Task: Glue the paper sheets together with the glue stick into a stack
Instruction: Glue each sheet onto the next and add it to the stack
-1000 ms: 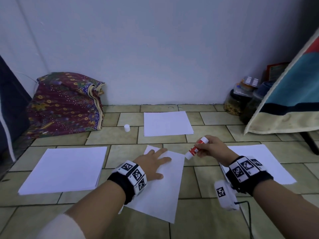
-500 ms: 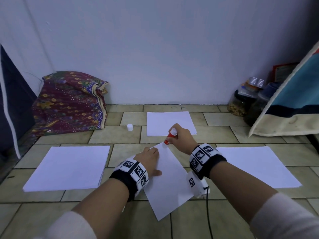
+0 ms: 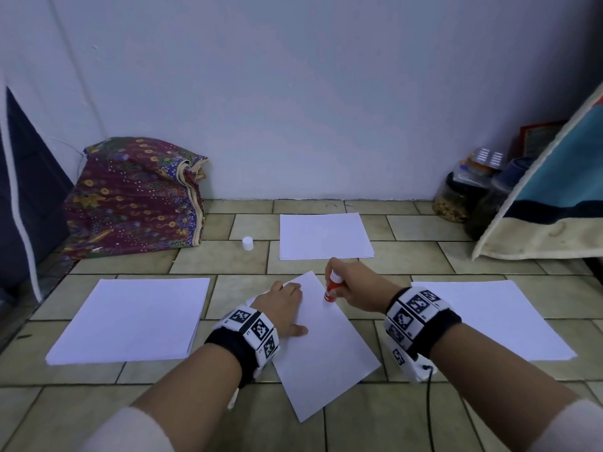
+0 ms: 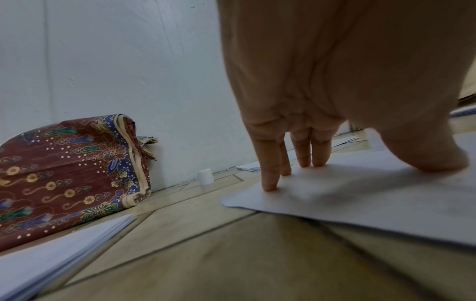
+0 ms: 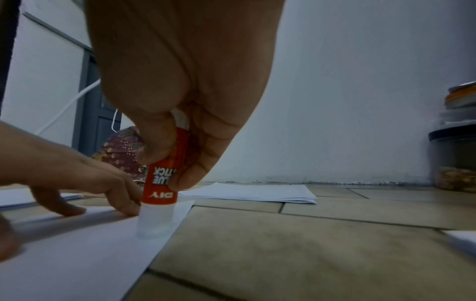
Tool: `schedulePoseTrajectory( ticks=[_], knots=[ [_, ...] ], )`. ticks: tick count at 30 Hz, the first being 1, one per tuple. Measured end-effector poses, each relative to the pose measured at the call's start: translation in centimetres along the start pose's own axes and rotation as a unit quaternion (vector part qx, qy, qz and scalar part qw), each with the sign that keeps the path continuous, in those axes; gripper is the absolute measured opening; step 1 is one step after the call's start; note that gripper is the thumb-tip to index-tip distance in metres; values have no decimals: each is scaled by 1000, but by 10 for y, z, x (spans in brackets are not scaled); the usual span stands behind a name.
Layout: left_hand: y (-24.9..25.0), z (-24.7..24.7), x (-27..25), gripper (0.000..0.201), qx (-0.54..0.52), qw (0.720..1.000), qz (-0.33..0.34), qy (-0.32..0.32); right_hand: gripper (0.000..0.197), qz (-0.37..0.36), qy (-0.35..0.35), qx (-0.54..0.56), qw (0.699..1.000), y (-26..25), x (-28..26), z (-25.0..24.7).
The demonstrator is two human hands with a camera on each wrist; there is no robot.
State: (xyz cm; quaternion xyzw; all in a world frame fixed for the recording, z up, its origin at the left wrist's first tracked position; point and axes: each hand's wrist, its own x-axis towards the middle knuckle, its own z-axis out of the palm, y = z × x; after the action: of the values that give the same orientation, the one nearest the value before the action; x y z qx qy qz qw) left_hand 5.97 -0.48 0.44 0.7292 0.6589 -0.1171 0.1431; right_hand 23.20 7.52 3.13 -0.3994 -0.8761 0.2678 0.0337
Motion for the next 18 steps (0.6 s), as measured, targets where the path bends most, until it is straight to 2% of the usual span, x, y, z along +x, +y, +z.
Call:
schedulePoseTrajectory(
  ticks=[11,15,18],
  knots=[
    [-1,-4,-1,72,0,1000,4,-14,17,-71,-70,-2,995,8,-69,-3],
    [-5,-7,0,54,24,999,14,-27,15,-74,-91,-11,993,14,-86,-4],
    [-11,-10,-1,64,42,998,34,-39,13,-71,-106,-22,992,16,-94,-6]
  ],
)
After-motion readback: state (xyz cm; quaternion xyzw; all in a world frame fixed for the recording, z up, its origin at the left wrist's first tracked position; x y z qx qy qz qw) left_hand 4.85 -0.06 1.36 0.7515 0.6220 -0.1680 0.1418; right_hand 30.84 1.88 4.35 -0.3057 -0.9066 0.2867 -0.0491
